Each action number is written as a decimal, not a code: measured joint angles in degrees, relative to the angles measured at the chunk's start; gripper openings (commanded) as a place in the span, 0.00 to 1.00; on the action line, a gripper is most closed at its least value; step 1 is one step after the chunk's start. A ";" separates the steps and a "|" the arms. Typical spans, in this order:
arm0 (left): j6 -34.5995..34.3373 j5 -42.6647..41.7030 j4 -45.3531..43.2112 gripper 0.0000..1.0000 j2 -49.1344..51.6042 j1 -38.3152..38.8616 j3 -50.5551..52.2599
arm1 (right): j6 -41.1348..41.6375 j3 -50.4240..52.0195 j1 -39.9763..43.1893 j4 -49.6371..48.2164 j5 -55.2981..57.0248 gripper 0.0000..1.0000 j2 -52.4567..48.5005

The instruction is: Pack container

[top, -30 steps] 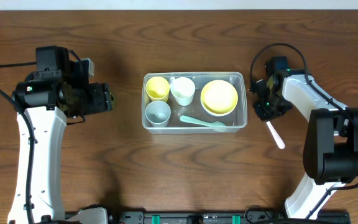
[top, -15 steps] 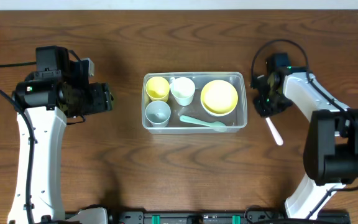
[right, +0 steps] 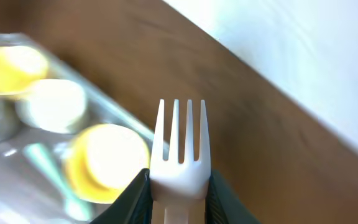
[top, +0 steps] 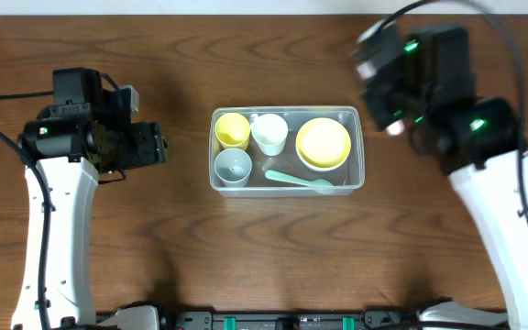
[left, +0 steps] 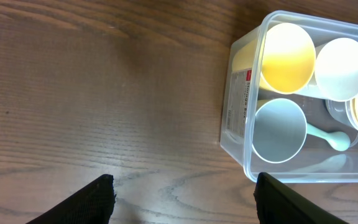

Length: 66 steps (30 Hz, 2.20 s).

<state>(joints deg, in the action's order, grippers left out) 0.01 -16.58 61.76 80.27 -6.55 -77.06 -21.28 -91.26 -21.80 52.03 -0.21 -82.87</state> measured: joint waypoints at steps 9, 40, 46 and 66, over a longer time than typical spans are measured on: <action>0.00 0.00 0.00 0.73 0.00 0.00 0.00 | -8.92 2.25 -12.09 2.36 -0.87 0.01 -9.42; 0.09 0.11 -1.11 0.74 0.00 0.46 0.00 | 4.72 2.97 -8.85 -2.56 0.02 0.54 -18.64; 0.92 4.72 -3.43 0.98 0.00 5.44 -0.96 | 18.88 2.93 2.62 -5.64 4.35 0.95 -8.02; 1.55 11.02 -9.33 0.98 0.35 10.43 -5.90 | 27.17 2.84 17.18 -0.72 4.92 0.99 -6.62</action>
<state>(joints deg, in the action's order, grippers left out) 1.56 -5.56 52.42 80.62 3.88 -82.96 5.89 -88.42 -4.62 51.31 4.71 -89.49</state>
